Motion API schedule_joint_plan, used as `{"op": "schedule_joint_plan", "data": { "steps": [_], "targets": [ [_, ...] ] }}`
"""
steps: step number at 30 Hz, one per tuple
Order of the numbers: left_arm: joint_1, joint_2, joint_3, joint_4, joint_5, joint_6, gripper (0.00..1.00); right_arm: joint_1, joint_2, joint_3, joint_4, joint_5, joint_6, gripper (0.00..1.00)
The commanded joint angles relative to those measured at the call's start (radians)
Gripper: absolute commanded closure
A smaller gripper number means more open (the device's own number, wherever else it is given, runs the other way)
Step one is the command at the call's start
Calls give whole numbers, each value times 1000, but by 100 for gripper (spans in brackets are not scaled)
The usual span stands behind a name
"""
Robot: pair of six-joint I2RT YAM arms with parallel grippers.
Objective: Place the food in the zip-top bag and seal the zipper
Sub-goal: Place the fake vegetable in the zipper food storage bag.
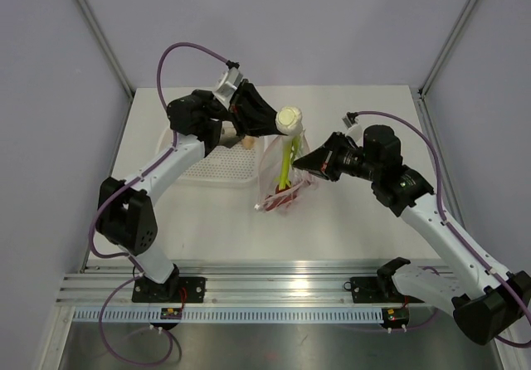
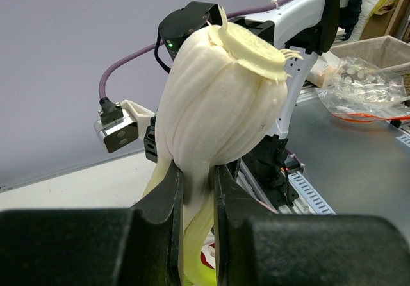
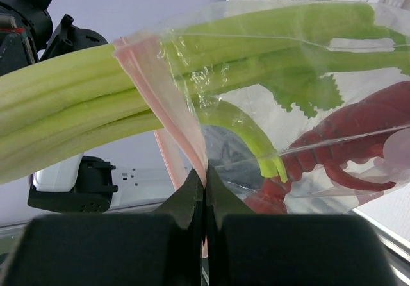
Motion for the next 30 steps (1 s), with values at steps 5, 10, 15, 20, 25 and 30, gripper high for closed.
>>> {"op": "schedule_joint_plan", "data": {
  "steps": [5, 10, 15, 20, 25, 30],
  "targets": [
    [7, -49, 36, 368, -10, 8, 100, -3, 6, -4, 64, -45, 15, 100],
    [9, 9, 177, 368, 20, -157, 100, -3, 7, -12, 67, -40, 13, 100],
    [9, 74, 283, 368, 40, -289, 100, -3, 15, -10, 74, -42, 12, 100],
    [6, 20, 164, 370, 40, -213, 100, -3, 19, -12, 77, -42, 13, 100],
    [-5, -60, -91, 370, 13, -29, 100, -3, 21, -6, 90, -48, 16, 100],
    [-16, -52, -185, 370, 7, 33, 100, -3, 23, -13, 120, -77, 42, 100]
  ]
}}
